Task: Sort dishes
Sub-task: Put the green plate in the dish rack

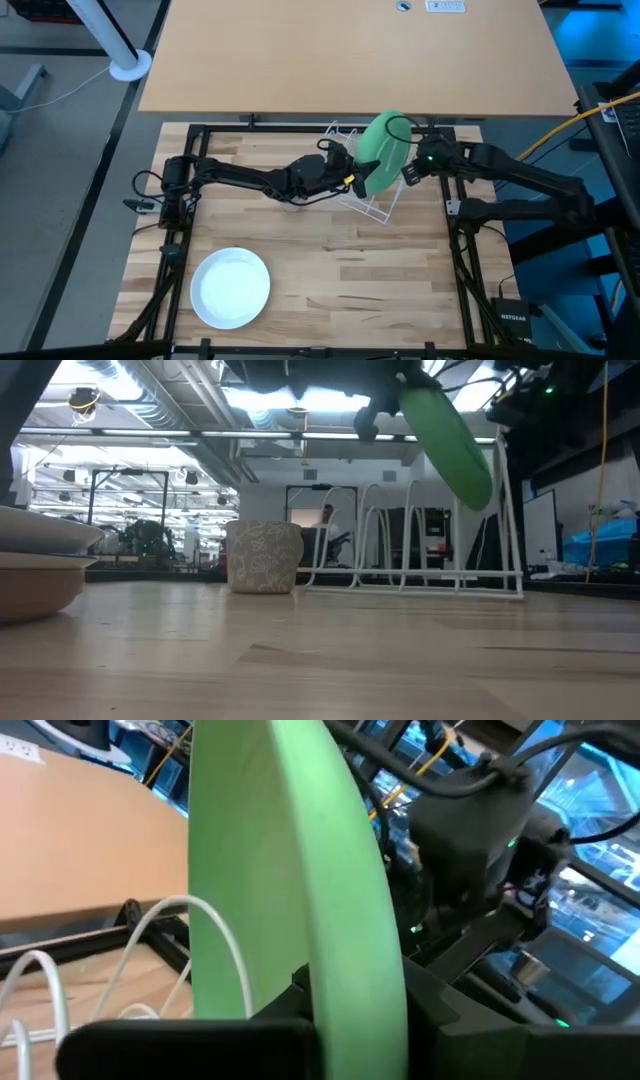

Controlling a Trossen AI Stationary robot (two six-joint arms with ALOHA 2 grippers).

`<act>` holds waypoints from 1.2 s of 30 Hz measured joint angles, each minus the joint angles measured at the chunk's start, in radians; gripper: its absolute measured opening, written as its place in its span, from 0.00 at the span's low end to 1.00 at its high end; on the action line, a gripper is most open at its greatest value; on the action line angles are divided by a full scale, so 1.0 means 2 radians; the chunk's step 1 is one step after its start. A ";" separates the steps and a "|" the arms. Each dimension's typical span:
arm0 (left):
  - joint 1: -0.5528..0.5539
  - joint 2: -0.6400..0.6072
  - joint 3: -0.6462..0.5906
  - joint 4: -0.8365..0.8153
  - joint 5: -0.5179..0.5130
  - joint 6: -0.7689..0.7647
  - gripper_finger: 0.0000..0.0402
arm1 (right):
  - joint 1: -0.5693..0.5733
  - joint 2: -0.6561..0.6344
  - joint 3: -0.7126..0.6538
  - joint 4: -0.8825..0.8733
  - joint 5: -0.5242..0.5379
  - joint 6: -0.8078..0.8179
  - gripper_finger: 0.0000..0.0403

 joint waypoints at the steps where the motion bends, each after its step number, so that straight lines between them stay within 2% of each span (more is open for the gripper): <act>1: 0.002 0.003 0.000 0.001 0.000 -0.001 0.11 | 0.000 0.005 0.000 0.005 0.003 -0.004 0.27; 6: 0.012 0.019 0.000 -0.006 0.001 -0.011 0.09 | 0.000 0.030 0.000 0.030 0.020 -0.014 0.27; 12: 0.021 0.042 0.000 -0.009 0.002 -0.028 0.13 | -0.001 0.055 0.000 0.051 0.059 -0.026 0.27; 23: 0.020 0.047 0.000 -0.013 -0.001 0.022 0.14 | -0.029 0.065 0.000 0.064 0.063 -0.039 0.27; 29: 0.024 0.047 0.000 -0.011 -0.002 0.042 0.23 | -0.030 0.065 0.000 0.063 0.050 -0.050 0.27; 36: 0.041 0.047 0.000 -0.010 -0.019 0.016 0.35 | -0.030 0.065 0.000 0.063 0.029 -0.052 0.27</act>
